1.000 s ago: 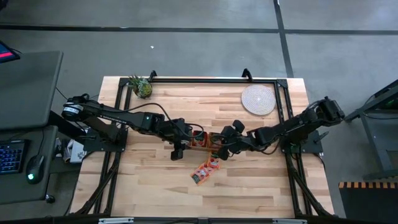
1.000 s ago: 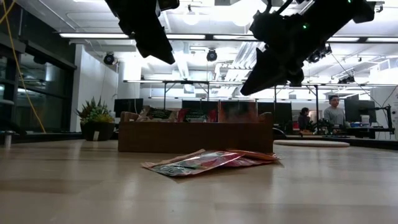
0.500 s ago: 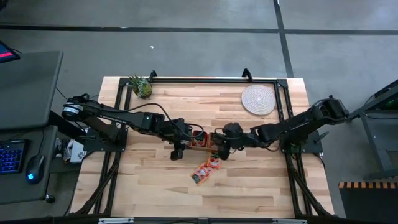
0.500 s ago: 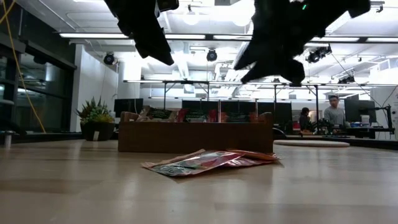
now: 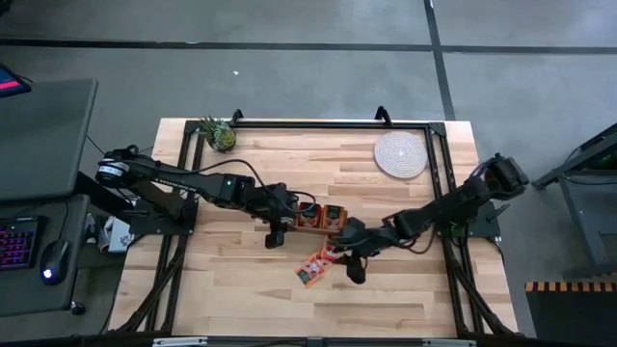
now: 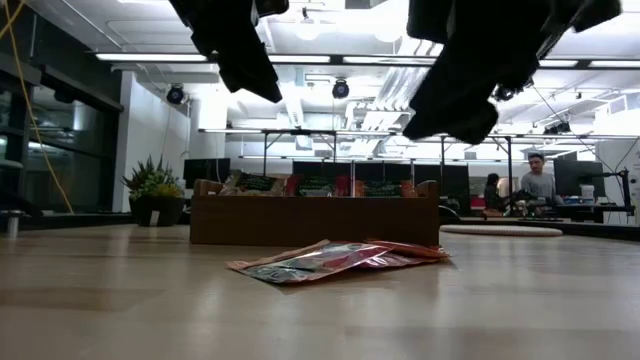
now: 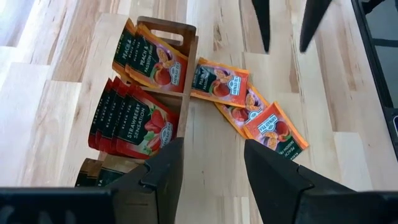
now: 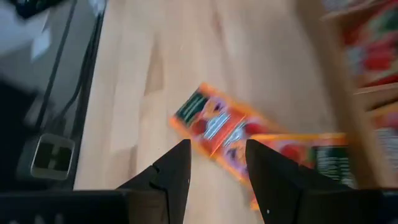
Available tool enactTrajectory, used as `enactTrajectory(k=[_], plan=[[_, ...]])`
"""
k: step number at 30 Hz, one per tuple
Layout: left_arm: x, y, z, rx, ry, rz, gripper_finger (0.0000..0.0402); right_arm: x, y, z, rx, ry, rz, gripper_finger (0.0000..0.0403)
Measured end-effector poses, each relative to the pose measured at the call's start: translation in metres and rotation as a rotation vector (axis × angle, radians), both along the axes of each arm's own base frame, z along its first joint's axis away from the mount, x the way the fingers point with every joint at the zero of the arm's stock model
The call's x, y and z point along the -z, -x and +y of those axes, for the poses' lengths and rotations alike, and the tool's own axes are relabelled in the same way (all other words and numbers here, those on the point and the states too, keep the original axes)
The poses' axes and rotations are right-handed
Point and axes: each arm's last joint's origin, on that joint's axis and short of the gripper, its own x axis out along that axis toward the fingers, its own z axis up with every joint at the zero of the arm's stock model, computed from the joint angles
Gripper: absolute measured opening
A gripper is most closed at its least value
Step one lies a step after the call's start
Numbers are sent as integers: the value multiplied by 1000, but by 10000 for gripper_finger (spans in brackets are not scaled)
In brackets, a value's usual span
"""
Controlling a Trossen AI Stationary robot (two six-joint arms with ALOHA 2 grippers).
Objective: Pick & Place Tea
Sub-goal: Put the orange tea bag into the right section of the brown wooden organizer
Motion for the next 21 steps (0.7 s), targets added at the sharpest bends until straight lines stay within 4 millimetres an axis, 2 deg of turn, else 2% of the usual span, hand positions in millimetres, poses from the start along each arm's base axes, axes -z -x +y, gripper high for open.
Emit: enactTrajectory(k=[6,12,16,21], plan=[[0,-1,0,-17,18,-5,167,3,-34,12,-249,105,43,149],[0,0,0,-35,35,4,167,12,-71,13,-365,271,160,149],[1,1,0,-34,43,16,167,26,-81,8,-414,280,257,149],[3,3,0,-62,89,61,167,29,-79,4,-371,228,326,149]])
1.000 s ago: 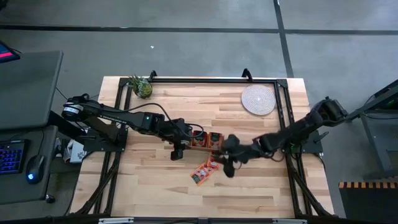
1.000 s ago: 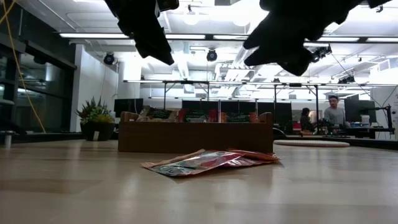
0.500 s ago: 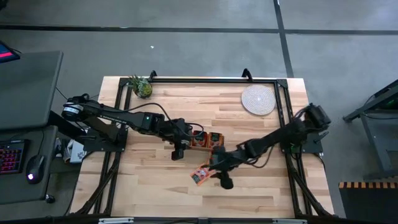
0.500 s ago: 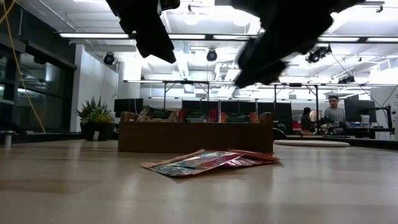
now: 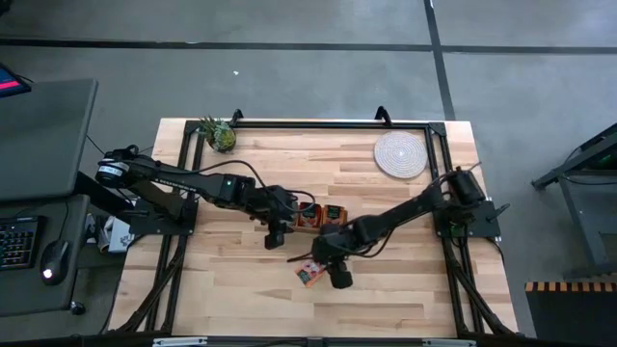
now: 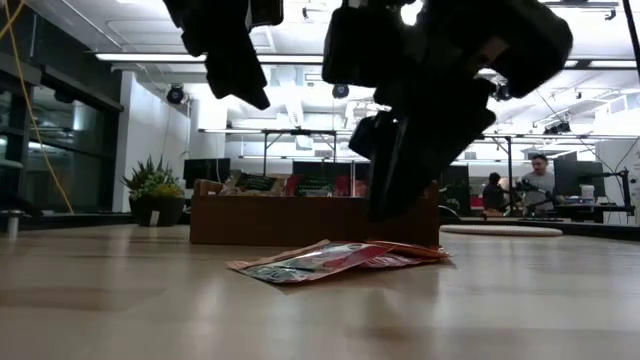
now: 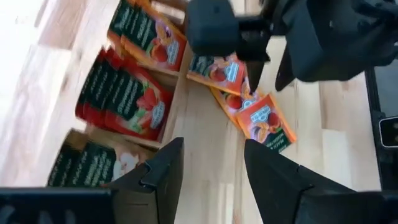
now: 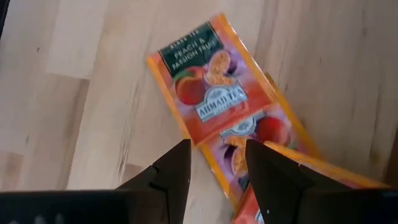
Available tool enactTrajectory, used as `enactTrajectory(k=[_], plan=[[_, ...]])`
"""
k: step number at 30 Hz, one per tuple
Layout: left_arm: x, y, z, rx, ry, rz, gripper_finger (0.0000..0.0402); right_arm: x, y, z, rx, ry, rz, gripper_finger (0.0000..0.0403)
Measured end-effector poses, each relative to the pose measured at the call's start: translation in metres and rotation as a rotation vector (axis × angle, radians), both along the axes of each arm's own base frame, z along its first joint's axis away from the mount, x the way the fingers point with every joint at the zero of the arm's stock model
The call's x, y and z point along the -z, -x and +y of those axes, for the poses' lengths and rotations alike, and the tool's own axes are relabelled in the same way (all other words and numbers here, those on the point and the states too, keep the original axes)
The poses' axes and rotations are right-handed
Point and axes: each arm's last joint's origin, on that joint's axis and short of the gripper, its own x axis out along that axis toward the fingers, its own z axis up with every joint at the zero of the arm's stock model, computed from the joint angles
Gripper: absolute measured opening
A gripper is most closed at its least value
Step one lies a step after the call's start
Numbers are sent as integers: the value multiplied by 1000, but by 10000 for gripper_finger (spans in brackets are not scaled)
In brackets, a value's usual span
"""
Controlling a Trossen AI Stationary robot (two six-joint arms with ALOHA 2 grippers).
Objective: Pick & Place Tea
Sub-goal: Put the orange tea bag into the right section of the brown wooden organizer
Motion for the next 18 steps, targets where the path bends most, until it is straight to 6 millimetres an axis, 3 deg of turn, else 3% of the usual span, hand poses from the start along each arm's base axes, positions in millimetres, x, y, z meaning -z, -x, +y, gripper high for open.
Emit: enactTrajectory(k=[7,14,18], plan=[[5,2,-9,-91,84,6,167,-20,8,1,109,12,-19,149],[50,16,-43,-152,280,-33,167,-54,34,2,188,137,-27,149],[68,19,-51,-167,428,-50,167,-67,39,4,241,151,-76,149]])
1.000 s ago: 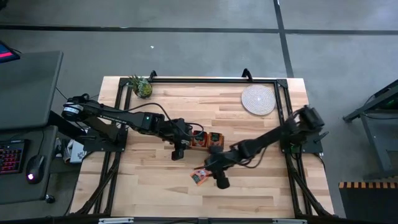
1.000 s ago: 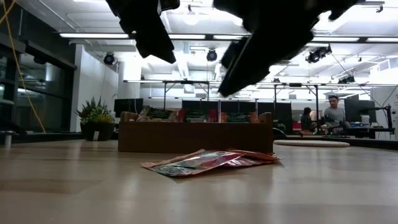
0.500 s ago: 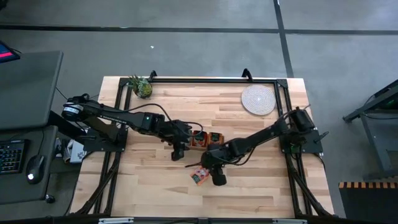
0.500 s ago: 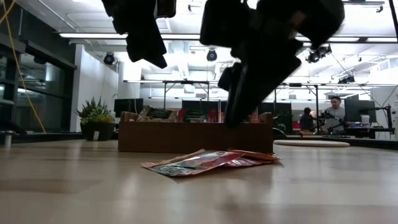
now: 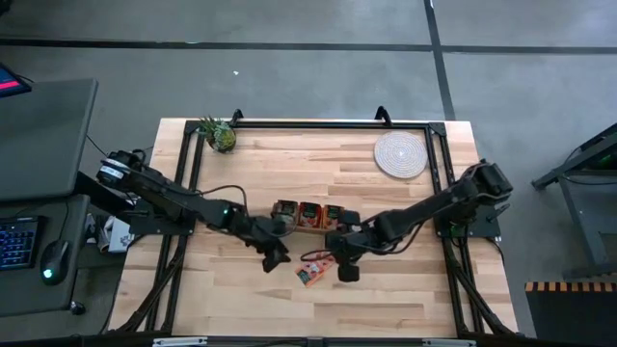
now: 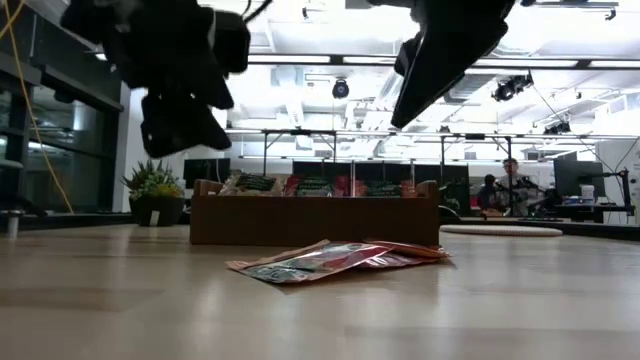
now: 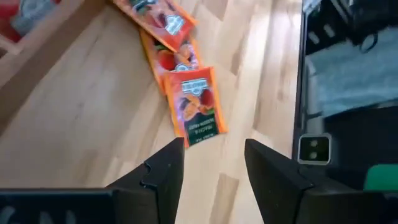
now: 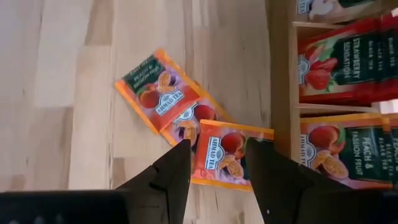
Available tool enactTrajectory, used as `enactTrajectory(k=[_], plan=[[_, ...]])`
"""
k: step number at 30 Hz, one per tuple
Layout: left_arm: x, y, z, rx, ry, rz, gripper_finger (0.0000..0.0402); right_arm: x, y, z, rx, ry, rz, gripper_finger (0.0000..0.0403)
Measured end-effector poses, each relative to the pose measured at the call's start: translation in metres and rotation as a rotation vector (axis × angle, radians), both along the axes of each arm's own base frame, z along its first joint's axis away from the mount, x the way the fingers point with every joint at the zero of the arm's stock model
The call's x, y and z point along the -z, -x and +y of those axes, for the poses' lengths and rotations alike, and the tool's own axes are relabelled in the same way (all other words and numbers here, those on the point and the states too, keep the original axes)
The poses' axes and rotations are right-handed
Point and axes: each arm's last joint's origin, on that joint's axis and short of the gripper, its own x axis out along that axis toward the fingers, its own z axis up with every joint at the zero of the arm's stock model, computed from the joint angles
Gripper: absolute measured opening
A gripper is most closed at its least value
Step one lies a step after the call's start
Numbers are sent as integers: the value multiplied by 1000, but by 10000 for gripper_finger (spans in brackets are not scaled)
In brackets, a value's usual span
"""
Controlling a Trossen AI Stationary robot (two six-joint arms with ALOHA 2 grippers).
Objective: Pick & Place Tea
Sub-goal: Put the orange tea bag into the right section of the brown wooden organizer
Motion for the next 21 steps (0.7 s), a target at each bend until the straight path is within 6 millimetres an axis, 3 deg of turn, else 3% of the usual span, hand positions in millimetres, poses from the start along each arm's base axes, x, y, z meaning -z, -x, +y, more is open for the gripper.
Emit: enactTrajectory(k=[3,7,10,14,21], plan=[[3,1,0,-22,77,8,167,5,-2,4,12,-65,-33,149],[12,-6,-3,-49,111,31,167,28,-1,8,5,-173,-114,138],[20,-10,-5,-78,148,41,167,42,4,6,43,-177,-135,99],[39,-17,-14,-95,173,70,167,46,3,6,31,-196,-206,15],[60,-27,-23,-121,246,71,167,49,1,15,52,-240,-334,4]])
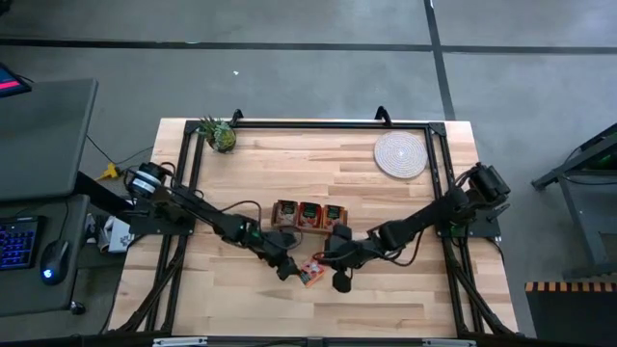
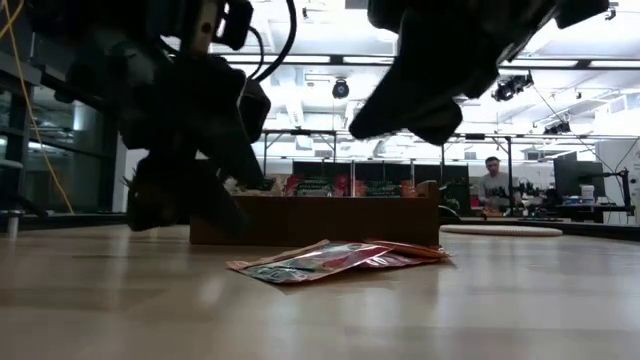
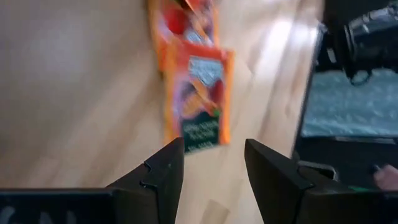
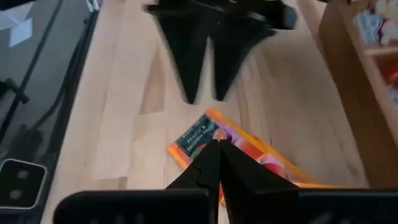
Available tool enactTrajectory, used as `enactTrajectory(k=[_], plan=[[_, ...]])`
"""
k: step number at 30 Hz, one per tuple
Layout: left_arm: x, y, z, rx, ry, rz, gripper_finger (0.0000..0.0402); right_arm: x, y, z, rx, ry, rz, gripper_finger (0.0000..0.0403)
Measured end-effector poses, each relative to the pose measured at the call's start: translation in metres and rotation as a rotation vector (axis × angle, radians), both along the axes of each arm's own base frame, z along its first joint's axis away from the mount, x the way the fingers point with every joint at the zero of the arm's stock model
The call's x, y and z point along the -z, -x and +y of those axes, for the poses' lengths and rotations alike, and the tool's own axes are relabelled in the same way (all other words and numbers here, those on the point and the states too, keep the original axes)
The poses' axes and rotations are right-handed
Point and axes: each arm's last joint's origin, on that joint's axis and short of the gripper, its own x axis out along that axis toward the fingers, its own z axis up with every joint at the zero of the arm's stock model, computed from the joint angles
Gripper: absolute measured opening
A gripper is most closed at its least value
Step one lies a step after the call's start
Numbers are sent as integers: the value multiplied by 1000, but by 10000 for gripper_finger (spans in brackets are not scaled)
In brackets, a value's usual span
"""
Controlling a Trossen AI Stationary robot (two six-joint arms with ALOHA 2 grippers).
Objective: Pick & Place Tea
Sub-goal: Put the orange tea bag into the right section of the brown wooden organizer
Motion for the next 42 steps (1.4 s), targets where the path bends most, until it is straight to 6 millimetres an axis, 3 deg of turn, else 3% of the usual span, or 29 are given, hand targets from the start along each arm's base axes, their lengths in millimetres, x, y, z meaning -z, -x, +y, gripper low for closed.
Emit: enactTrajectory(k=[10,28,42], plan=[[6,1,-1,40,-21,43,167,35,-1,24,3,-42,59,1],[10,3,2,49,-96,71,167,79,-10,18,96,-135,174,0],[3,-1,-2,90,-30,-6,167,83,-12,16,108,-149,181,0]])
